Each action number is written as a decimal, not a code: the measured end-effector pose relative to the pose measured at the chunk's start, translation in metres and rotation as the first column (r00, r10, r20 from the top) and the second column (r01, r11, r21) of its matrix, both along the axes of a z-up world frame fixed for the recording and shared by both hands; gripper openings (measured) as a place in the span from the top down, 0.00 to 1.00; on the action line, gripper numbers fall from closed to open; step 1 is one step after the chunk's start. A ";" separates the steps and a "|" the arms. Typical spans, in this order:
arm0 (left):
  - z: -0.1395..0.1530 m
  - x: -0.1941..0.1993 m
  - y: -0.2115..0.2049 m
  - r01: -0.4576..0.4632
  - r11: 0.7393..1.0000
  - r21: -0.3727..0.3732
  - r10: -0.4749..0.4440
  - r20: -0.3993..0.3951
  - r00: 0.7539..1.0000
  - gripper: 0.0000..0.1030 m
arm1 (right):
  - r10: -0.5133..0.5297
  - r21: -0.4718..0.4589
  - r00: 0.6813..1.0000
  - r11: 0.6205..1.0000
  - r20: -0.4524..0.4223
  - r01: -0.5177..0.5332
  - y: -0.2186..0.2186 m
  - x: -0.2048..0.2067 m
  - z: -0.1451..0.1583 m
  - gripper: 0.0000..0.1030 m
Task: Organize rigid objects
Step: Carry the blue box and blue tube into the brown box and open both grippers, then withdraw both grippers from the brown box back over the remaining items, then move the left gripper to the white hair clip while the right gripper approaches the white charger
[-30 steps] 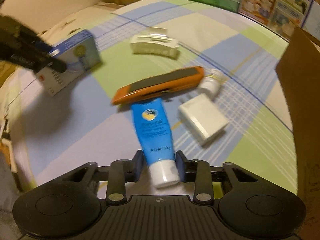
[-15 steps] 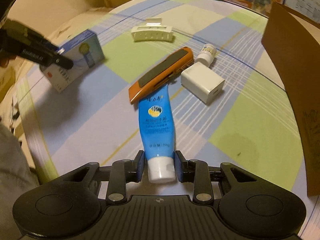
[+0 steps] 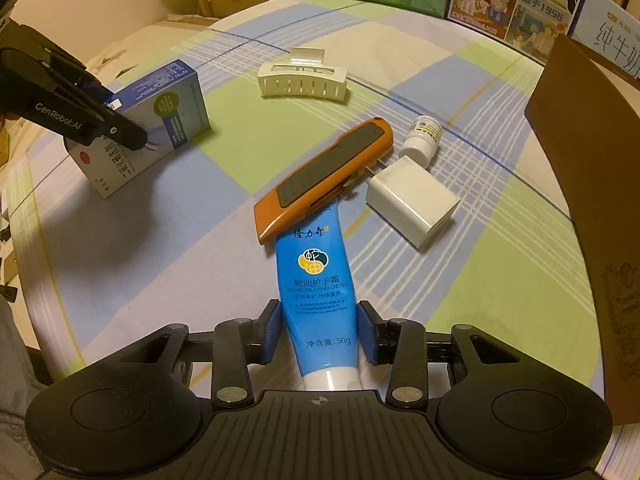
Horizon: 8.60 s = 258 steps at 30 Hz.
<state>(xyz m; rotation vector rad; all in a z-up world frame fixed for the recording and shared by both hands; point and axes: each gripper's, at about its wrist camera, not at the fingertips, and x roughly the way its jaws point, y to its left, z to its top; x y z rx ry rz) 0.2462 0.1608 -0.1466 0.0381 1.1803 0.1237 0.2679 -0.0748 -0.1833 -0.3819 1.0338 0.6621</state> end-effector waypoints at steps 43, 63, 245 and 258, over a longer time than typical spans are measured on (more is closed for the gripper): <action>0.100 0.081 -0.125 0.447 0.894 -0.003 -0.435 0.225 0.872 0.66 | -0.570 0.188 0.822 0.807 0.001 0.560 -0.096 -0.011 0.124 0.66; 0.144 0.222 -0.246 0.591 0.804 0.068 -0.579 0.317 0.751 0.66 | -0.824 0.291 0.566 0.547 0.021 0.785 -0.201 0.077 0.179 0.66; 0.029 0.047 0.000 0.006 0.995 -0.102 -0.003 0.038 0.999 0.50 | -0.247 0.095 0.969 0.965 0.001 0.245 -0.013 0.069 0.041 0.35; 0.018 0.053 0.008 -0.019 0.995 -0.099 0.020 0.018 1.000 0.50 | 0.106 -0.081 0.994 0.991 0.024 -0.104 0.011 0.091 0.007 0.36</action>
